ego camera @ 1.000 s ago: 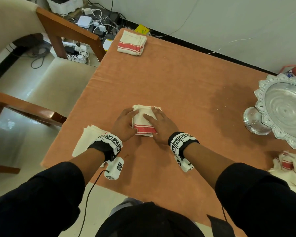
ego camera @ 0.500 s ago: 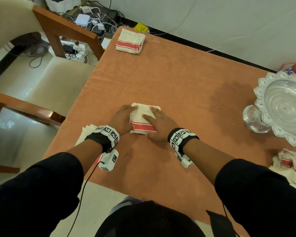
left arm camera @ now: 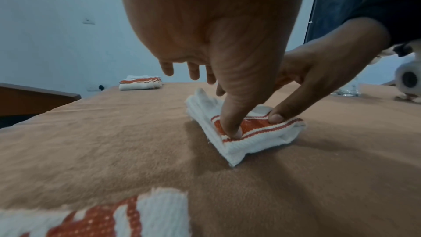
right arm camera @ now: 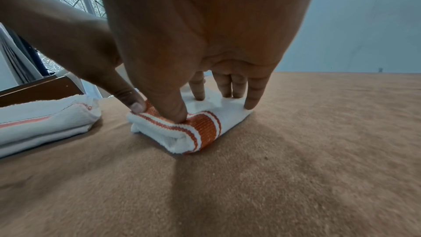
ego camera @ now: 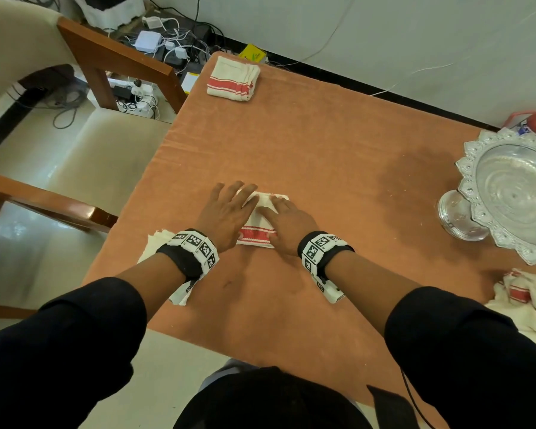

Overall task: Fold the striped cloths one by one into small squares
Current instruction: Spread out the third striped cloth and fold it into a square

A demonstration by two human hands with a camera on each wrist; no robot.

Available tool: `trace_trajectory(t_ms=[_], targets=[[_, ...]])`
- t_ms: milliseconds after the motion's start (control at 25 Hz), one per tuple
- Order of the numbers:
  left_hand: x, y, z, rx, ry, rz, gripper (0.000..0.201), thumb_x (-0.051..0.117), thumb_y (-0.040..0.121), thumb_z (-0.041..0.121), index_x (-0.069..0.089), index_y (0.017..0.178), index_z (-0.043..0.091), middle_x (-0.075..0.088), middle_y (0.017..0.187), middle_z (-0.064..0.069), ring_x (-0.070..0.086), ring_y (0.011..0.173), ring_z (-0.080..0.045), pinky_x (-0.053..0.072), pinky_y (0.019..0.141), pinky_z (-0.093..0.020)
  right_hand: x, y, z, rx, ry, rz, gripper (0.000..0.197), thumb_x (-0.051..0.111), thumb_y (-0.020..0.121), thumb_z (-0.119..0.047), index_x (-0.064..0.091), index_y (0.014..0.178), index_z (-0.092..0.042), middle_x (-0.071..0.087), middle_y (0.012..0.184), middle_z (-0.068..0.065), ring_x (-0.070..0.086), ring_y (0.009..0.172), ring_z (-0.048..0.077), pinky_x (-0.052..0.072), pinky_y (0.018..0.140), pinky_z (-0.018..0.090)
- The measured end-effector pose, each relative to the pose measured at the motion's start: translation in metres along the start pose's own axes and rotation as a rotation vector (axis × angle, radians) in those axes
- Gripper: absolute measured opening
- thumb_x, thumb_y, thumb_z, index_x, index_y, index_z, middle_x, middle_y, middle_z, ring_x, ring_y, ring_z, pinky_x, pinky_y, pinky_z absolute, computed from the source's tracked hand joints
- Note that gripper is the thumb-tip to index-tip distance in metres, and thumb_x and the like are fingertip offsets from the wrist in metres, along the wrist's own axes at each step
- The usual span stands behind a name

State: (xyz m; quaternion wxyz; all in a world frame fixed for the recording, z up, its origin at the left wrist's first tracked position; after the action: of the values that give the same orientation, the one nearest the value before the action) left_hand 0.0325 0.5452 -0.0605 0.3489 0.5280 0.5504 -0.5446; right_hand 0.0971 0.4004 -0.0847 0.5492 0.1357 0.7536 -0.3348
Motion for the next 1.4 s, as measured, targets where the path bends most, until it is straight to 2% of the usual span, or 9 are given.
trace_trajectory(t_ms=[80, 160, 400, 640, 880, 1160, 1400], targets=[[0.004, 0.003, 0.008, 0.062, 0.045, -0.038, 0.096, 0.078, 0.078, 0.033, 0.029, 0.158, 0.011, 0.021, 0.168, -0.012, 0.017, 0.156, -0.034, 0.012, 0.126, -0.058, -0.001, -0.001, -0.001, 0.0, -0.052, 0.008, 0.075, 0.061, 0.092, -0.042, 0.026, 0.157, -0.028, 0.019, 0.166, 0.015, 0.02, 0.152, 0.034, 0.031, 0.118, 0.047], [0.011, 0.006, 0.01, 0.075, 0.063, -0.113, 0.096, 0.071, 0.085, 0.033, 0.019, 0.161, 0.008, 0.014, 0.17, -0.014, 0.012, 0.158, -0.031, 0.004, 0.128, -0.053, 0.001, -0.002, 0.0, 0.01, -0.091, 0.006, 0.079, 0.06, 0.091, -0.047, 0.023, 0.158, -0.031, 0.017, 0.167, 0.015, 0.017, 0.153, 0.036, 0.022, 0.121, 0.05], [0.019, 0.017, -0.002, 0.071, -0.061, -0.259, 0.108, 0.071, 0.091, 0.036, -0.004, 0.163, 0.007, -0.005, 0.172, -0.016, 0.004, 0.16, -0.029, 0.007, 0.13, -0.045, 0.006, -0.001, 0.007, 0.007, -0.091, -0.016, 0.083, 0.058, 0.09, -0.056, 0.017, 0.16, -0.036, 0.011, 0.169, 0.012, 0.012, 0.155, 0.032, 0.019, 0.122, 0.05], [0.026, 0.029, -0.009, 0.103, -0.092, -0.336, 0.112, 0.068, 0.094, 0.044, -0.013, 0.162, 0.007, -0.013, 0.171, -0.014, -0.001, 0.16, -0.028, 0.008, 0.129, -0.044, 0.016, -0.001, 0.009, 0.022, -0.049, 0.004, 0.082, 0.056, 0.093, -0.054, 0.011, 0.16, -0.037, 0.002, 0.17, 0.011, 0.005, 0.156, 0.031, 0.017, 0.124, 0.049], [0.04, 0.028, -0.014, 0.132, -0.09, -0.264, 0.115, 0.067, 0.092, 0.051, -0.014, 0.161, 0.007, -0.014, 0.171, -0.013, -0.004, 0.16, -0.029, 0.008, 0.129, -0.045, 0.027, -0.002, 0.02, 0.008, -0.015, 0.035, 0.084, 0.055, 0.093, -0.061, 0.006, 0.159, -0.045, -0.005, 0.171, -0.001, -0.001, 0.157, 0.023, 0.011, 0.125, 0.049], [0.05, 0.027, -0.018, 0.174, -0.137, -0.193, 0.119, 0.07, 0.09, 0.053, -0.014, 0.161, 0.009, -0.015, 0.171, -0.013, -0.005, 0.16, -0.03, 0.007, 0.129, -0.046, 0.032, -0.002, 0.027, -0.027, -0.024, 0.08, 0.085, 0.052, 0.091, -0.068, 0.006, 0.159, -0.046, -0.004, 0.171, -0.003, 0.0, 0.157, 0.023, 0.012, 0.123, 0.05], [0.04, 0.026, -0.016, 0.144, -0.222, -0.246, 0.118, 0.071, 0.091, 0.048, -0.017, 0.161, 0.013, -0.017, 0.171, -0.008, -0.008, 0.159, -0.031, 0.008, 0.129, -0.048, 0.029, -0.004, 0.025, -0.03, 0.026, 0.052, 0.085, 0.055, 0.092, -0.064, 0.005, 0.159, -0.047, -0.008, 0.171, -0.004, -0.004, 0.157, 0.021, 0.013, 0.123, 0.05]])
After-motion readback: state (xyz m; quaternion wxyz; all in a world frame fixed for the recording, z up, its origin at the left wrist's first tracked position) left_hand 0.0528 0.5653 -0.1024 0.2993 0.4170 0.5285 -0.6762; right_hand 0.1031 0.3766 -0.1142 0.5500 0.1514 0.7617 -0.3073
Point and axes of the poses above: each hand's wrist, its own y-axis towards the middle knuckle, its own x-axis out of the palm, z = x × y, the point moved 5 cm from there along y, towards the middle knuckle
